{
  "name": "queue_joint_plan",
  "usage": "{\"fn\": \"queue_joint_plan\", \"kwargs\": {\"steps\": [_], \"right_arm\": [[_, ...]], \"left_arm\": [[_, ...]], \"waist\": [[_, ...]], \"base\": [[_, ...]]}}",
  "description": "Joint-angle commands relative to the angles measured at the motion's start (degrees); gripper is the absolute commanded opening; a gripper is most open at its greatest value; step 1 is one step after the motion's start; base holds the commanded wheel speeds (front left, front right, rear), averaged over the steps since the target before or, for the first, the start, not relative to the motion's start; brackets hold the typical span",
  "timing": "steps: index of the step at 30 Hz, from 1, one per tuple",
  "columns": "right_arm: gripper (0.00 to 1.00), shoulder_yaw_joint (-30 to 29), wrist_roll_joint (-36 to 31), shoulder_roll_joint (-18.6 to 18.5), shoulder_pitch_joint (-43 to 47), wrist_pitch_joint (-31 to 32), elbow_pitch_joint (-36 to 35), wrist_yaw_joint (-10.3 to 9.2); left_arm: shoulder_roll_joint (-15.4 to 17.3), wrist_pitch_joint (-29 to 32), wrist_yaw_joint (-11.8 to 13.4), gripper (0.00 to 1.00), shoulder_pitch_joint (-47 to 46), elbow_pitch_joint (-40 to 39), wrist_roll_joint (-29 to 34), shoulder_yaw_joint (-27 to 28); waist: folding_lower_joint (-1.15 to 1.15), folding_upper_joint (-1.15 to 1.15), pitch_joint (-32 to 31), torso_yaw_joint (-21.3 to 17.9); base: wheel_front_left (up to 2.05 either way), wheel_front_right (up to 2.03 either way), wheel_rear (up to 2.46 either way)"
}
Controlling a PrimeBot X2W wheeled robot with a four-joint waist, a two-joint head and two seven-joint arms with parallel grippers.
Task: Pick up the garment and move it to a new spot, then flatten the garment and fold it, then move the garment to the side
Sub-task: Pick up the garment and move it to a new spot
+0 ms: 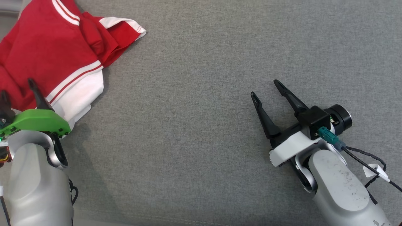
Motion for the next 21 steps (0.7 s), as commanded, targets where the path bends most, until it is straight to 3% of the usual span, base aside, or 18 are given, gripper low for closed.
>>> {"fn": "queue_joint_plan", "kwargs": {"steps": [1, 5, 6, 7, 8, 9, 15, 21], "right_arm": [[1.0, 0.1, 0.1, -0.2, -0.4, -0.2, -0.1, 0.0], [1.0, -0.3, 0.1, -0.1, -0.4, -0.2, -0.1, 0.0], [1.0, -0.4, 0.1, -0.1, -0.4, -0.2, -0.1, 0.0], [1.0, -0.5, 0.2, -0.1, -0.4, -0.1, 0.0, 0.0], [1.0, -0.5, 0.2, -0.1, -0.4, -0.1, 0.0, 0.0], [1.0, -0.5, 0.3, 0.0, -0.4, -0.1, 0.0, 0.0], [1.0, -0.9, 0.7, 0.2, -0.5, -0.1, 0.4, -0.01], [1.0, -2.0, 1.0, 1.4, 0.4, -0.1, 0.6, 0.0]], "left_arm": [[0.3, 0.0, 0.5, 1.0, -1.5, 1.0, -0.6, 1.1], [0.7, 0.0, 1.3, 1.0, -2.4, 3.6, -1.5, 3.5], [0.8, 0.0, 1.4, 0.83, -2.5, 4.4, -1.5, 3.8], [0.8, 0.0, 1.5, 0.59, -2.8, 5.7, -1.8, 4.2], [1.0, 0.0, 1.6, 0.45, -3.1, 6.4, -1.8, 4.4], [1.2, 0.0, 1.5, 0.0, -3.5, 7.4, -1.9, 4.7], [1.6, 0.0, 0.6, 0.0, -4.3, 9.3, -2.2, 5.7], [1.5, 0.0, -1.2, 0.0, -3.8, 4.8, 0.0, 4.8]], "waist": [[0.0, 0.0, 1.2, -1.2], [0.0, 0.0, 1.6, -1.5], [0.0, 0.0, 1.6, -1.5], [0.0, 0.0, 1.7, -1.6], [0.0, 0.0, 1.7, -1.6], [0.0, 0.0, 1.8, -1.6], [0.0, 0.0, 1.6, -1.8], [0.0, 0.0, -0.6, -2.2]], "base": [[0.0, 0.0, 0.0], [0.0, 0.0, 0.0], [0.0, 0.0, 0.0], [0.0, 0.0, 0.0], [0.0, 0.0, 0.0], [0.0, 0.0, 0.0], [0.0, 0.0, 0.0], [0.0, 0.0, 0.0]]}}
